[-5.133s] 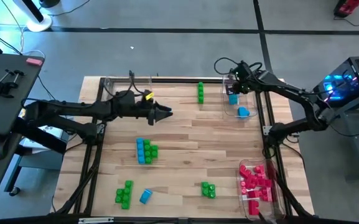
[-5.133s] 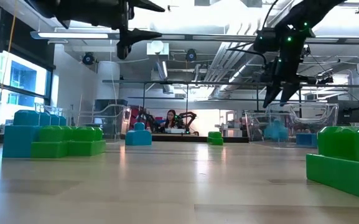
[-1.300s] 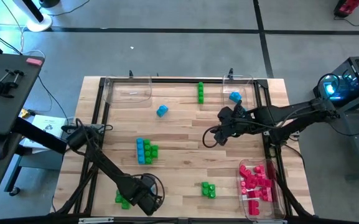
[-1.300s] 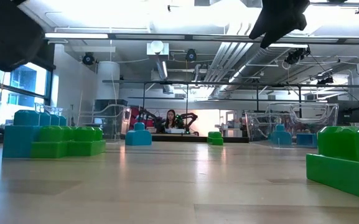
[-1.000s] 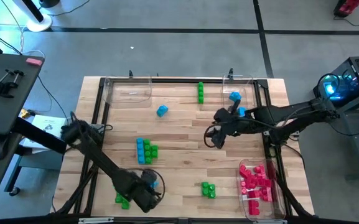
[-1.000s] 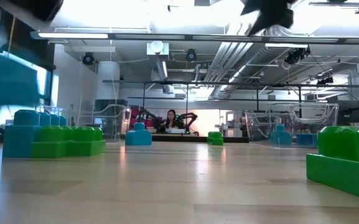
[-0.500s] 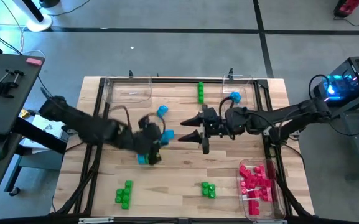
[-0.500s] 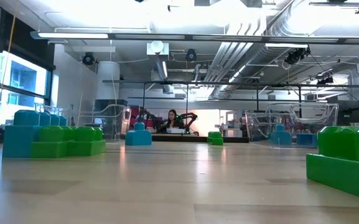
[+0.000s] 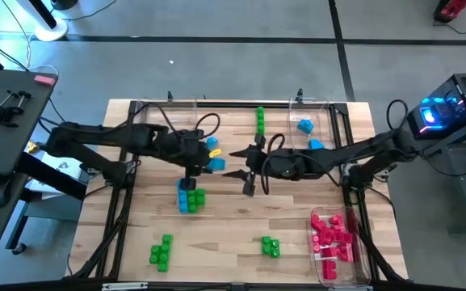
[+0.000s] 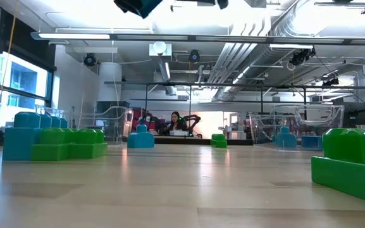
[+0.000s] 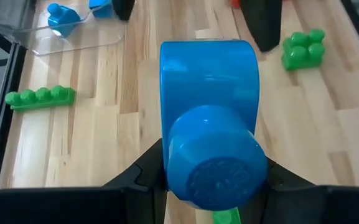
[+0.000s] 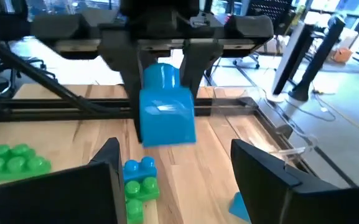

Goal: Sort blocks
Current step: Put the blue game piece into the top right transparent bin

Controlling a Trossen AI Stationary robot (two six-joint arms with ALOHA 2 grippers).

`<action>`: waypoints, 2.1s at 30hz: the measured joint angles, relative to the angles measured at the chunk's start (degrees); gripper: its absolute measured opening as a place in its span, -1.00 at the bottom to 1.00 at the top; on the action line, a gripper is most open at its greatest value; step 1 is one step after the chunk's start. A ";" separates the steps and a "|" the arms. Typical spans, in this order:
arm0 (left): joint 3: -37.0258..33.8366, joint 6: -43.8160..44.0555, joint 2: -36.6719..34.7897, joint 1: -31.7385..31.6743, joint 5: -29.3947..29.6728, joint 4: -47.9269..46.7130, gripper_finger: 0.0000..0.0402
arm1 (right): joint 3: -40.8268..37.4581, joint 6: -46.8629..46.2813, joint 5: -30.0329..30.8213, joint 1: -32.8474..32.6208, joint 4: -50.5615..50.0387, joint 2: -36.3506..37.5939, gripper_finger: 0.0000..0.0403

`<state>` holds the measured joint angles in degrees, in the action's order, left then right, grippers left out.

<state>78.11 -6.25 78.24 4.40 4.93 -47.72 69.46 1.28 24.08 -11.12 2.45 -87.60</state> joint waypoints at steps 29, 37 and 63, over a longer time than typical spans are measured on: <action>-0.03 0.25 8.19 0.53 1.42 8.46 -0.46 | 0.02 0.17 -7.99 3.28 -7.29 -0.91 -0.46; -0.04 0.20 8.19 0.52 1.35 8.32 -0.42 | 0.02 0.22 -8.26 3.26 -7.11 -0.91 -0.75; -21.03 27.85 -18.28 -0.51 5.79 3.15 0.05 | 0.13 -15.43 1.80 15.75 -56.89 6.68 -0.99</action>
<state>57.08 21.60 59.96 3.89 10.71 -44.57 69.58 -14.15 25.87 4.63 -54.44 -80.92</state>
